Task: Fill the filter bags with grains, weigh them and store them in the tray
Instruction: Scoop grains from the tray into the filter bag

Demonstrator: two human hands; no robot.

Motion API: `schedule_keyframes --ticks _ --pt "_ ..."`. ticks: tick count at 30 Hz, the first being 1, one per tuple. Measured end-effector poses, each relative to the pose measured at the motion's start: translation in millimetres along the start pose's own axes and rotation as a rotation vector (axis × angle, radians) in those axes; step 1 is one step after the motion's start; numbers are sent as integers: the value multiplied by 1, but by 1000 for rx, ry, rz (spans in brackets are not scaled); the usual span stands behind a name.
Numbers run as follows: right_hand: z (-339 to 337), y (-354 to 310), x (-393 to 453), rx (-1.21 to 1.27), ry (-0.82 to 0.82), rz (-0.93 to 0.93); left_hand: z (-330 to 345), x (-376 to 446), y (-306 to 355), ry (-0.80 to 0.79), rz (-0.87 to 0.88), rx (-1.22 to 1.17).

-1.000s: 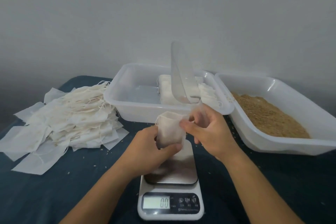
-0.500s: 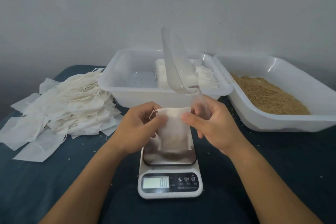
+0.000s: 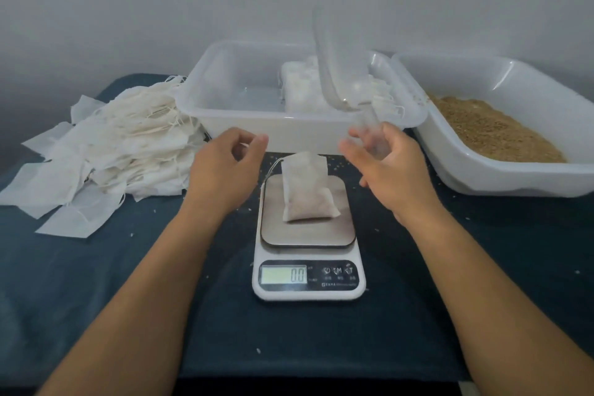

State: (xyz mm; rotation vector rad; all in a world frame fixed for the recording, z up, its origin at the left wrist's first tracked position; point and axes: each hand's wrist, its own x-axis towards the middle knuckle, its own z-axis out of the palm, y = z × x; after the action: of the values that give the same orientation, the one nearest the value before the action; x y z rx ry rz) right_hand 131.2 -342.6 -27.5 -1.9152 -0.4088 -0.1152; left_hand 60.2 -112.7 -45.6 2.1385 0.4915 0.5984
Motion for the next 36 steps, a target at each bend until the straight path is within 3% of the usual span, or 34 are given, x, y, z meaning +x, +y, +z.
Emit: schedule_keyframes --ticks 6,18,27,36 --pt "-13 0 9 64 210 -47 -1 11 -2 132 -201 -388" --pt "-14 7 16 110 241 -62 -4 10 4 117 -234 -466" --pt "-15 7 15 109 227 -56 1 6 5 -38 -188 -357" --pt "-16 8 13 74 214 -74 3 0 11 -287 16 -62"
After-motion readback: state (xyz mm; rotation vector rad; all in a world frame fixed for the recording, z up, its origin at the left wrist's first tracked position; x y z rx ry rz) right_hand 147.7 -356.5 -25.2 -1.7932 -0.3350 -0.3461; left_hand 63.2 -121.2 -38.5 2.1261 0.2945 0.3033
